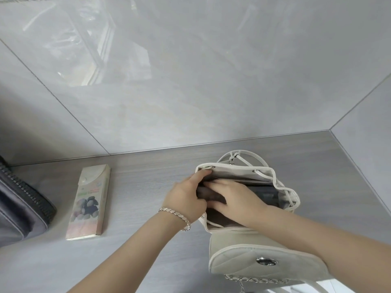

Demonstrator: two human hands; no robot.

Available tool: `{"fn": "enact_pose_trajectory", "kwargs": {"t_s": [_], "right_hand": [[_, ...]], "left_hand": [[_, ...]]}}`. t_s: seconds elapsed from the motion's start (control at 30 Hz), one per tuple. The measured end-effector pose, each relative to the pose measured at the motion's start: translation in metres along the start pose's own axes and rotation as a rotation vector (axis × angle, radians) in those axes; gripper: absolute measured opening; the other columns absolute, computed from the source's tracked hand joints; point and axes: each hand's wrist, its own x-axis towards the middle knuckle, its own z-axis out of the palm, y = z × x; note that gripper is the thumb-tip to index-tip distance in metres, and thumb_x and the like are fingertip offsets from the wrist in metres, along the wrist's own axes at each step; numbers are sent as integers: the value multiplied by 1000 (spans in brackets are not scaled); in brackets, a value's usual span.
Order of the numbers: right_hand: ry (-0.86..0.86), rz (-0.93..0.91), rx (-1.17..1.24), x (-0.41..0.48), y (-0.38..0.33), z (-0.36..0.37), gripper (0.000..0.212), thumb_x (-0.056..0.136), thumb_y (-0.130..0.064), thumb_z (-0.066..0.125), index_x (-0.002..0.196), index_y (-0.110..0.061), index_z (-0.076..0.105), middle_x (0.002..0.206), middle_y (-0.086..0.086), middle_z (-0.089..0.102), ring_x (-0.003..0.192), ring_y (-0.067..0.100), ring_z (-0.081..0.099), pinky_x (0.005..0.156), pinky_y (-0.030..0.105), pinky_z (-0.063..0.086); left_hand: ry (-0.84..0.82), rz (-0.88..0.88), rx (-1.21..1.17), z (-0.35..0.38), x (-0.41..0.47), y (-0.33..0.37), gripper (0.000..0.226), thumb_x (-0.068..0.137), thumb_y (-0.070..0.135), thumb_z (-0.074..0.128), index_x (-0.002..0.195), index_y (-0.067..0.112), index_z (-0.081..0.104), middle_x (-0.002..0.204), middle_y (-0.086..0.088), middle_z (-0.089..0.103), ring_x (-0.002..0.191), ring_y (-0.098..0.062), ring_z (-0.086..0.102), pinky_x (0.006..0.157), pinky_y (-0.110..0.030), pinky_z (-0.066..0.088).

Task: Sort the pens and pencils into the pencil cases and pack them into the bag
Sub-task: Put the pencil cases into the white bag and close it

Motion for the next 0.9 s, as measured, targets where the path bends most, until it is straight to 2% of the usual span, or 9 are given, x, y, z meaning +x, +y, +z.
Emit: {"fn": "enact_pose_trajectory", "kwargs": {"t_s": [0.13, 0.2, 0.3, 0.5, 0.6, 0.67, 0.73, 0.9], "right_hand": [[-103, 86, -56, 10, -5, 4, 34, 87, -34, 52, 119, -24, 54, 126, 1, 59, 115, 26, 53, 92, 42, 46], [-188, 132, -141, 17, -7, 4, 32, 90, -35, 46, 118, -21, 53, 125, 4, 58, 115, 28, 53, 92, 40, 45], [-274, 203, -147, 27, -9, 3, 28, 92, -31, 42, 112, -17, 56, 122, 7, 61, 113, 28, 53, 92, 36, 43], [-180, 256, -72, 26, -8, 2, 28, 91, -36, 44, 108, -19, 59, 118, 4, 63, 113, 26, 54, 94, 36, 40], [-172, 373, -255, 14, 0, -2, 42, 90, -46, 42, 119, -18, 53, 125, 4, 58, 119, 26, 49, 98, 39, 34], [-186, 516, -437, 2, 7, -13, 43, 93, -41, 42, 124, -13, 50, 131, 9, 52, 122, 28, 45, 99, 39, 35], [-207, 594, -497, -8, 14, -22, 36, 96, -31, 44, 123, -9, 52, 131, 13, 51, 121, 30, 47, 95, 37, 41], [-222, 593, -546, -10, 15, -24, 32, 98, -25, 42, 121, -5, 54, 127, 15, 56, 119, 30, 51, 91, 34, 44]], "left_hand": [[19, 3, 69, 6, -8, 6, 74, 77, 3, 42, 138, 42, 27, 119, 6, 60, 107, -26, 51, 87, -31, 47], [19, 32, 157, 10, -14, 11, 78, 77, -1, 38, 143, 36, 20, 127, 5, 55, 106, -28, 47, 85, -33, 45], [22, 32, 212, 14, -19, 15, 78, 78, -3, 36, 145, 30, 13, 136, 8, 45, 109, -28, 42, 86, -35, 45], [20, -3, 239, 7, -3, 17, 74, 79, 0, 38, 142, 32, 21, 129, 2, 54, 109, -30, 47, 82, -33, 42], [-2, 3, 237, 2, 0, 14, 70, 80, 3, 39, 140, 36, 24, 122, -2, 59, 108, -30, 51, 77, -30, 40], [-11, 13, 247, 1, 0, 12, 69, 82, 5, 39, 140, 38, 22, 121, -1, 58, 107, -30, 52, 74, -27, 36], [1, 34, 261, 2, -3, 11, 70, 82, 6, 39, 140, 39, 21, 121, -1, 58, 106, -30, 52, 73, -27, 35], [12, 38, 256, 8, 0, 9, 72, 80, 5, 38, 140, 43, 22, 122, 1, 57, 103, -28, 51, 75, -27, 38]]}}
